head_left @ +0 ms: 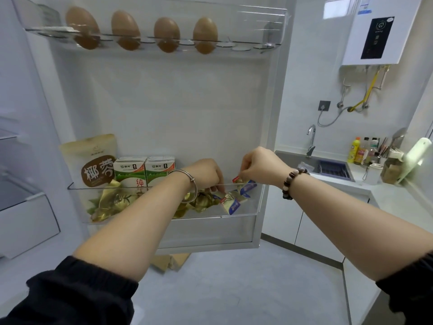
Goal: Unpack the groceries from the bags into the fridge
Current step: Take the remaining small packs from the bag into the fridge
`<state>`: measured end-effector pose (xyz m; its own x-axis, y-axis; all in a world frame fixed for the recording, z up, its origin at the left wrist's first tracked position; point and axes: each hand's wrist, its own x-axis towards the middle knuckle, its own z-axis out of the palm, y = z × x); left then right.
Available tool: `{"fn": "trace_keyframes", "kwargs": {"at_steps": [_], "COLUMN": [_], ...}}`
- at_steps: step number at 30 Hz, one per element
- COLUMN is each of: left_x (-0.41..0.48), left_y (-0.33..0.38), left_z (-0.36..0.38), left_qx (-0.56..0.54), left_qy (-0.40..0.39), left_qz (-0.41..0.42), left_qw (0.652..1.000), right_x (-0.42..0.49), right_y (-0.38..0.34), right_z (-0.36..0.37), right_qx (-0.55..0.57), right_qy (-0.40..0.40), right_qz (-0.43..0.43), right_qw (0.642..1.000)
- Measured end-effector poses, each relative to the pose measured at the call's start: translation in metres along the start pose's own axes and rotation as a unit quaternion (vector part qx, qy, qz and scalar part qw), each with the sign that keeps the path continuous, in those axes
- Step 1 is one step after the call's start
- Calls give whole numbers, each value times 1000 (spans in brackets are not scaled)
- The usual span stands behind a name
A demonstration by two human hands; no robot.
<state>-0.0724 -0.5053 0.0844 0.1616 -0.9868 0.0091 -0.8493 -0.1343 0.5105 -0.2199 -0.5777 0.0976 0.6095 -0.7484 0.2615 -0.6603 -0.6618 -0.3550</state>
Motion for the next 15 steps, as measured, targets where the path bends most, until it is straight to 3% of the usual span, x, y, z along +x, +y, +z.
{"fn": "trace_keyframes", "kwargs": {"at_steps": [7, 15], "left_x": [-5, -10], "left_y": [6, 3], "left_z": [1, 5], "left_qx": [75, 129], "left_qy": [51, 110], "left_qz": [46, 77], "left_qw": [995, 982], "right_x": [10, -8], "right_y": [-6, 6], "right_z": [2, 9], "right_qx": [-98, -46], "right_qy": [-108, -27], "right_qz": [8, -11], "right_qw": [989, 999]}}
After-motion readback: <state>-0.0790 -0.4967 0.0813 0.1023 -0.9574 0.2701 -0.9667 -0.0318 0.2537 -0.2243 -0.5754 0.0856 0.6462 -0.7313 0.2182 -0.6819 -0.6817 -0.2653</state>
